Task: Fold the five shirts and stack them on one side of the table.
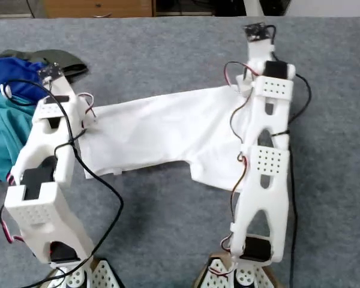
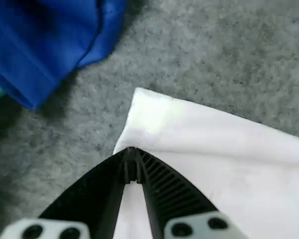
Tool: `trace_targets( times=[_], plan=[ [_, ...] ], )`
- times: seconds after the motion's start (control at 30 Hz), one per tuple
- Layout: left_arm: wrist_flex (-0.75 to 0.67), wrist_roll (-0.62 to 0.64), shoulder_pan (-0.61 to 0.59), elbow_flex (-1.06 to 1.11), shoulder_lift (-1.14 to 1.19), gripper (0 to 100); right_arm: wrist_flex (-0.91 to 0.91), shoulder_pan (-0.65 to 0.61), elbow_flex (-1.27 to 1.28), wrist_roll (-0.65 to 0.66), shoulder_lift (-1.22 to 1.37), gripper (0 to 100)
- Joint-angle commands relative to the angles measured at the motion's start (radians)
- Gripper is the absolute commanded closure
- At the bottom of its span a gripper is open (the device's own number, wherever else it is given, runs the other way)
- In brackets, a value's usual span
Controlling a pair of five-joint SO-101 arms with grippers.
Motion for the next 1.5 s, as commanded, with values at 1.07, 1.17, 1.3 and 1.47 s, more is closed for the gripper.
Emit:
trace_targets(
  times=[1.07,1.17,1.3,1.47],
  plan=[
    [-0.003,-0.041,-0.035,-0.161,0.07,98,0.092,-0.021,-0.16,-0.009,0.035,99.3],
    [0.011,-0.041,-0.034,-0.169,0.07,98,0.094,-0.018,-0.162,-0.017,0.024,99.4],
    [0.026,-0.038,-0.037,-0.201,0.024,98,0.109,-0.036,-0.16,-0.061,-0.096,99.4],
    [0.109,-0.041,-0.031,-0.232,-0.162,98,0.175,-0.058,-0.16,-0.051,-0.282,99.4]
  ],
)
